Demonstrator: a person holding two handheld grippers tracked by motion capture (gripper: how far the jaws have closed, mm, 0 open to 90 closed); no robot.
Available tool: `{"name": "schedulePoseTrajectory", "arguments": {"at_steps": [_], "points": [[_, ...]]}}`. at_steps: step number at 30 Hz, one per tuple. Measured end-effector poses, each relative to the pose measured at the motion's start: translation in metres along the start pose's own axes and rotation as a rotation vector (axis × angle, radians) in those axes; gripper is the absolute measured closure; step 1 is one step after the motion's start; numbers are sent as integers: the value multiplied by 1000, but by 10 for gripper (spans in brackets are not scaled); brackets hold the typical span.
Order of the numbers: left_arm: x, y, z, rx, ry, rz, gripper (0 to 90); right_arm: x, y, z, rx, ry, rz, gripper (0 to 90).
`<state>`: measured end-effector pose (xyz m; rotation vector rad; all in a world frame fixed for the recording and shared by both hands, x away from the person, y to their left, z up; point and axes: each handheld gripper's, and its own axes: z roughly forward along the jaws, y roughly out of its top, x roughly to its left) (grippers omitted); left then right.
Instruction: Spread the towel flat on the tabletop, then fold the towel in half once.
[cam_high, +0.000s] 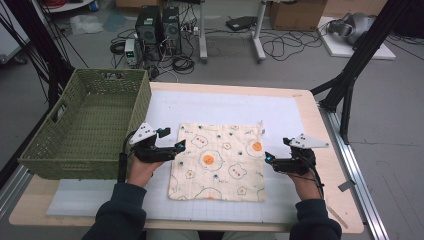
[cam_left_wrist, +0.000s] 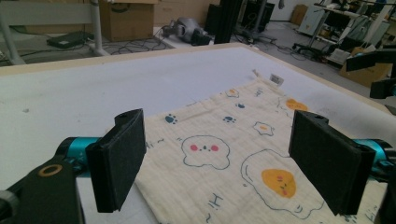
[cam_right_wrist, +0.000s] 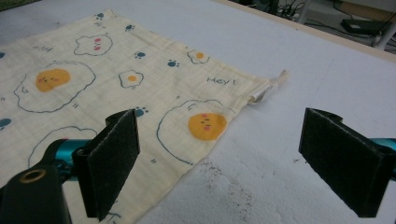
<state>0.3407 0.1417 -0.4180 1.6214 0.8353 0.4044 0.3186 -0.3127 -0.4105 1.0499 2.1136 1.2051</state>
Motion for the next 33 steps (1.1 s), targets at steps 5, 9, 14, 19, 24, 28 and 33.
{"name": "schedulePoseTrajectory", "arguments": {"at_steps": [5,9,14,19,24,28,33], "points": [[1,0,-1,8,-4,-6,194,-1,0,0,0,-2,6,117],[2,-1,1,14,-5,-14,194,-1,0,2,6,0,6,117],[3,-2,3,29,4,-17,194,0,-1,2,6,2,7,117],[7,-2,8,43,32,-31,195,0,-1,2,11,13,-1,117],[14,3,16,51,41,-58,195,-1,-2,1,5,24,16,117],[19,7,28,68,46,-65,198,0,-2,1,1,32,15,117],[27,9,44,141,54,-92,212,1,-2,3,8,41,13,117]]}}
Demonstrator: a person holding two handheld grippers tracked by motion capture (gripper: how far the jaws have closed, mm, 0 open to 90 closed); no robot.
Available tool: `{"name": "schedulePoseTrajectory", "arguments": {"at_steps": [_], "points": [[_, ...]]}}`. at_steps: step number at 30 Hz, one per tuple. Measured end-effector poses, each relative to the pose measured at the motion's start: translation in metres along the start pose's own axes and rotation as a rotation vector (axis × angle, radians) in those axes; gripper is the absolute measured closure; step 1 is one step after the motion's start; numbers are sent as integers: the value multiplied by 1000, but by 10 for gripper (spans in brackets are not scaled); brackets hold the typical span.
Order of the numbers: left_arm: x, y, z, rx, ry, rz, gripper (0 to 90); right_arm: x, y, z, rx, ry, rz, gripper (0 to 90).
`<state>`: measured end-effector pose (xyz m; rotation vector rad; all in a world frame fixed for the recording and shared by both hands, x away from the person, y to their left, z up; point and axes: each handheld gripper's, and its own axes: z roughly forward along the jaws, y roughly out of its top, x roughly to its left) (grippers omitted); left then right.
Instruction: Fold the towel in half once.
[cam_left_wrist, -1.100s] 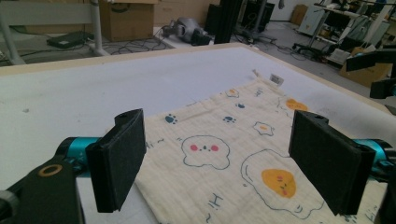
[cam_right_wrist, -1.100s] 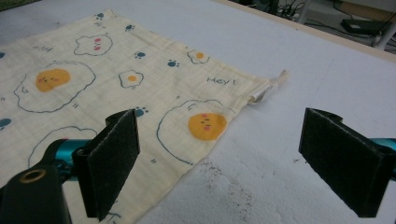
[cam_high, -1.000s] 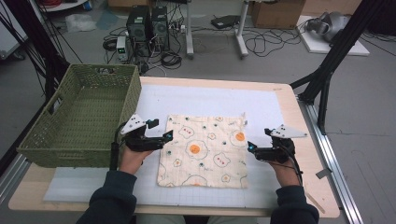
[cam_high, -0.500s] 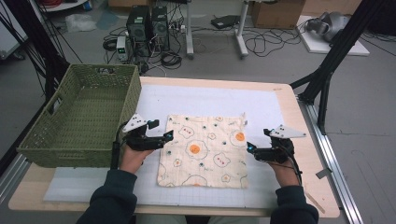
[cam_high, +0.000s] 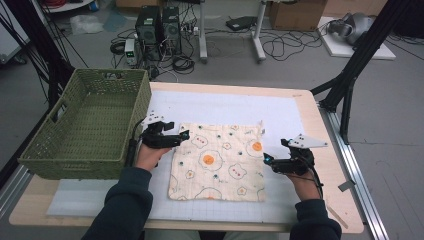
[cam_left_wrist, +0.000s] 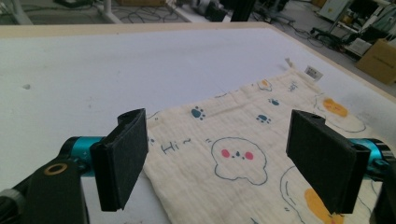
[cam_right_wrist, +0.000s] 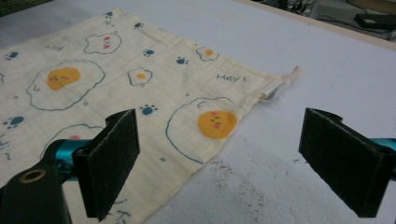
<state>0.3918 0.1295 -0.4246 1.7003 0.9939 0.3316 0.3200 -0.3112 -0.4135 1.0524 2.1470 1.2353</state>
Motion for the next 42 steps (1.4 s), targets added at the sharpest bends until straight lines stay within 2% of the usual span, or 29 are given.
{"name": "schedulePoseTrajectory", "arguments": {"at_steps": [1,4,9,18,19,25,28,35,38,41,42], "points": [[1,0,2,-5,-6,-6,217,0,0,0,-1,0,-2,117],[4,4,10,30,9,-16,223,-1,0,0,-2,1,6,117],[6,8,24,101,51,21,235,-1,0,0,-3,5,9,117],[11,27,43,139,110,54,279,-1,0,1,2,5,9,117],[13,28,44,126,124,55,284,-1,0,1,2,5,9,117],[25,20,53,170,182,61,333,-2,-1,2,9,9,12,117],[27,18,56,175,190,70,353,-2,-1,2,10,10,14,117],[28,12,63,221,196,134,455,-1,-1,4,20,15,14,117],[28,8,66,256,193,153,512,-1,-1,5,22,14,13,117],[27,8,67,257,198,164,566,-1,-1,6,28,16,13,117],[26,8,66,258,182,177,624,-1,-1,6,28,15,11,117]]}}
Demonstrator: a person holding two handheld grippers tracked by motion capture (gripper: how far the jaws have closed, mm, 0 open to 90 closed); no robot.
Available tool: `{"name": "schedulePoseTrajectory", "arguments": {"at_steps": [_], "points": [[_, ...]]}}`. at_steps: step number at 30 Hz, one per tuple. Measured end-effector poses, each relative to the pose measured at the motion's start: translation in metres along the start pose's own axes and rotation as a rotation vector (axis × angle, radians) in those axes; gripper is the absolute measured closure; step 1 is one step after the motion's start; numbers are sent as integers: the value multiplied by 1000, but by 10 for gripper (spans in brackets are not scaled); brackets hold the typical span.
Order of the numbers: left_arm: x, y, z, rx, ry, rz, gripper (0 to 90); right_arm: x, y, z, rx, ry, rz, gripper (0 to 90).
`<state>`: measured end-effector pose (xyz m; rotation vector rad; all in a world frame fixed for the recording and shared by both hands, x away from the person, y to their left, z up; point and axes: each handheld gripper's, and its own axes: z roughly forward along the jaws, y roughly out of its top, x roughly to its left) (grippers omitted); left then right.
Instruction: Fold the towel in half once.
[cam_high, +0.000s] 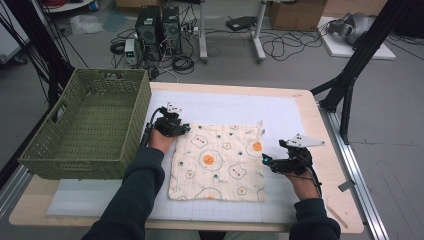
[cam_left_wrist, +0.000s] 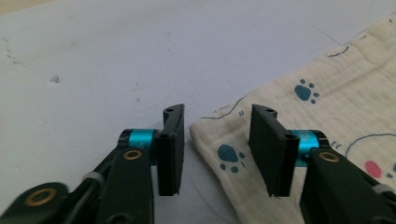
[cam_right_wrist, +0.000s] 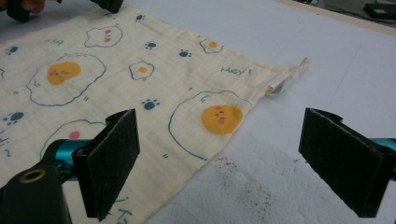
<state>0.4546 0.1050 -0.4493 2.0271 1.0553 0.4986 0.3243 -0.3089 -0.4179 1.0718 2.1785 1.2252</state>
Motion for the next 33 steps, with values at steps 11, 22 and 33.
{"name": "schedulePoseTrajectory", "arguments": {"at_steps": [11,22,33], "points": [[1,0,-3,-5,-17,-26,852,-5,8,9,2,0,23,117],[9,0,-12,-30,-22,-69,851,-25,39,35,63,-26,39,156],[11,0,-13,-33,-30,-83,850,-42,56,73,136,-68,21,339]]}}
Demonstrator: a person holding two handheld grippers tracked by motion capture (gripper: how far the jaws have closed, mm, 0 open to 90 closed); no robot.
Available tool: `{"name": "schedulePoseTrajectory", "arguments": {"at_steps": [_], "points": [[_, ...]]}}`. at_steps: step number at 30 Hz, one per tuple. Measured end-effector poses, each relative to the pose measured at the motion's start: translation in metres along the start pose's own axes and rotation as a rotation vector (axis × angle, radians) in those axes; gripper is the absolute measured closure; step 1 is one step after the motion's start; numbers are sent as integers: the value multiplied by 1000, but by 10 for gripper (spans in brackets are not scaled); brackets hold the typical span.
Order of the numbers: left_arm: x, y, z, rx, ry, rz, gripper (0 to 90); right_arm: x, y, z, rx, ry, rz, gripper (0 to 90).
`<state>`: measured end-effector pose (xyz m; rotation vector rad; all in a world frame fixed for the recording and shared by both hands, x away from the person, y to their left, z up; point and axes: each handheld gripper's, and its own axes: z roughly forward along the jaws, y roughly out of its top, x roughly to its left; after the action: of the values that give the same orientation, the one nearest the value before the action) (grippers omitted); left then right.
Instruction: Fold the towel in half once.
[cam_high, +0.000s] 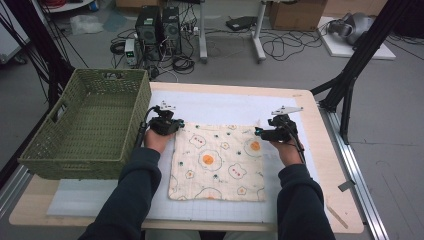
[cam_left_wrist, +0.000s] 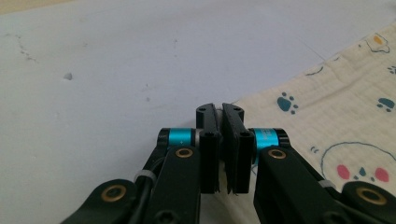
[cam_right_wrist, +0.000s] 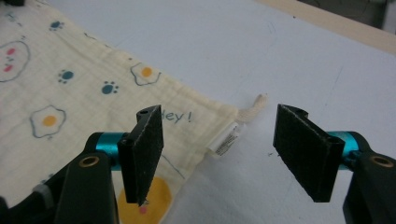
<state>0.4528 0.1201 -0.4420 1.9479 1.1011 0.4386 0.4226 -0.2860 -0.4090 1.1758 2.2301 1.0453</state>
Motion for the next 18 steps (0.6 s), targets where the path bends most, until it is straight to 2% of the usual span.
{"name": "schedulePoseTrajectory", "arguments": {"at_steps": [6,9,14,17,18], "points": [[0,0,-1,5,1,0,850,-3,7,15,37,20,-4,389],[0,0,0,1,0,-6,850,-1,10,24,49,25,-4,461],[1,-1,0,2,-3,-9,850,1,12,42,98,-4,11,445],[1,-1,-1,-2,-8,-20,850,5,11,51,135,-39,-15,532],[2,-1,-1,-3,-8,-19,851,6,10,53,145,-35,-18,540]]}}
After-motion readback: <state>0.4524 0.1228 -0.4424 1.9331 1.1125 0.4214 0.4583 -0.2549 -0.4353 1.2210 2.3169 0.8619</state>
